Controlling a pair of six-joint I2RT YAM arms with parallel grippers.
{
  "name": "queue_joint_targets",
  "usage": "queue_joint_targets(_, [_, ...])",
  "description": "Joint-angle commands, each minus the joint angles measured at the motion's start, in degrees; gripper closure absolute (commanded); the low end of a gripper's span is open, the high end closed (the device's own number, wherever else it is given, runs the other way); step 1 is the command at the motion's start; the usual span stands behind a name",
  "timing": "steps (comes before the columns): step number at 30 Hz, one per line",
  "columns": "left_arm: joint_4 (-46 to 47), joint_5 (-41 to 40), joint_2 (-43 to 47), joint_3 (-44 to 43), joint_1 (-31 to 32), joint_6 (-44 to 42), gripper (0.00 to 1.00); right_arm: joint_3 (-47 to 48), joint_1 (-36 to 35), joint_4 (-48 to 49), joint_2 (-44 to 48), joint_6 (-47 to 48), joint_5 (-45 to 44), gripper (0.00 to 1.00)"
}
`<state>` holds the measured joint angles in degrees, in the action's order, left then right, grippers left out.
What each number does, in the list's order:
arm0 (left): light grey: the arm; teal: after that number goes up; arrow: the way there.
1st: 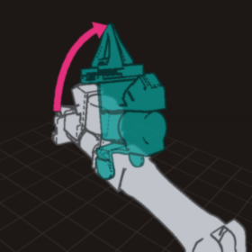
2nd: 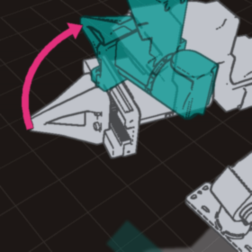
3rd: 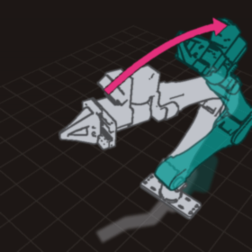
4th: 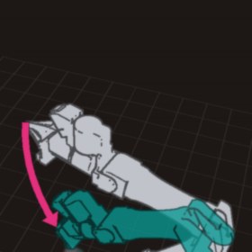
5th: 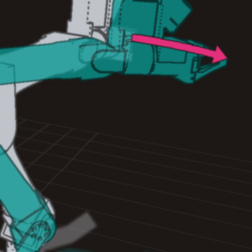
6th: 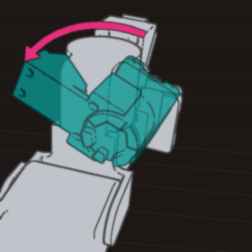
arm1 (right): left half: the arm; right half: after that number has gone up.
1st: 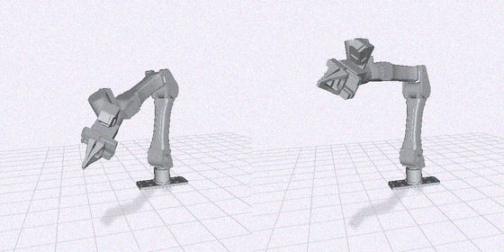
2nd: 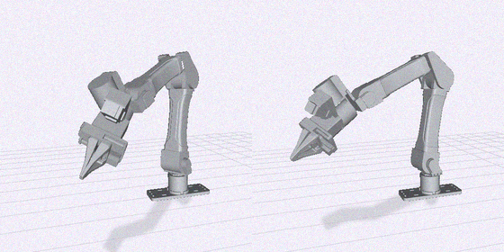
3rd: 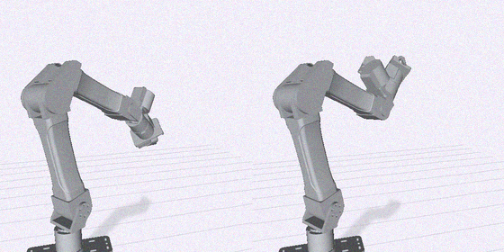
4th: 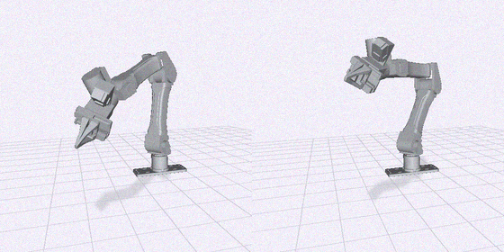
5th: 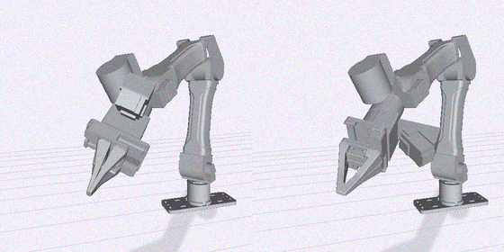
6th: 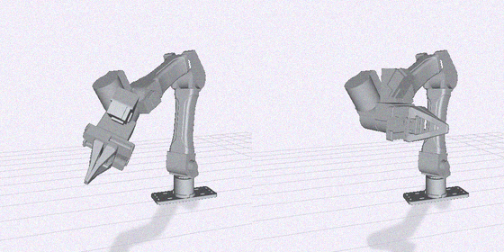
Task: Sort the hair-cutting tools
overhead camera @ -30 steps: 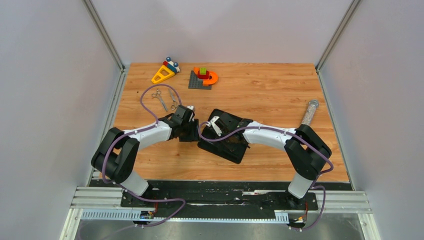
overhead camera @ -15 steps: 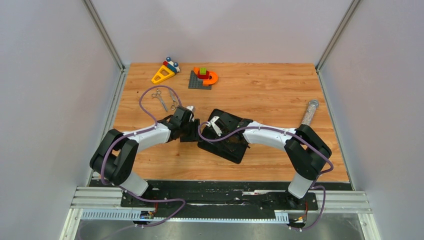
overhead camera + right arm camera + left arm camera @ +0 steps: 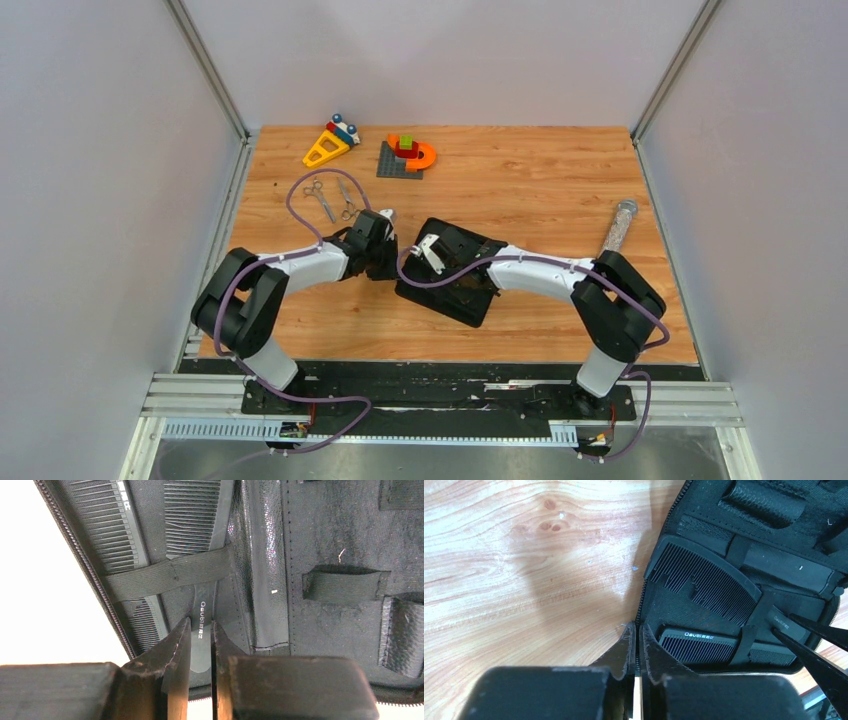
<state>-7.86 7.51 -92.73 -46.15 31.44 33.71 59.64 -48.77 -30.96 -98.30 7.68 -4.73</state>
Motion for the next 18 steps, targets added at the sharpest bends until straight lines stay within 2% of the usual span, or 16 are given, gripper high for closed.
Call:
queue_joint_targets(1, [-4.3,-3.2,-2.8,0.3,0.5,-1.3,1.0,-4.1,0.1,-3.9,-0.5,4.3,-5.2,1.0])
queue_joint_targets(9, [-10.7,-11.4,-3.8,-2.0,0.5,-2.0,1.0,-8.7,-0.1,-4.0,4.7,10.1,-5.8,1.0])
queue_joint_targets(18, [-10.9,-12.1,-3.8,-2.1,0.5,-2.0,1.0,-10.0,0.0,-5.4,5.7,11.5,-5.1,1.0])
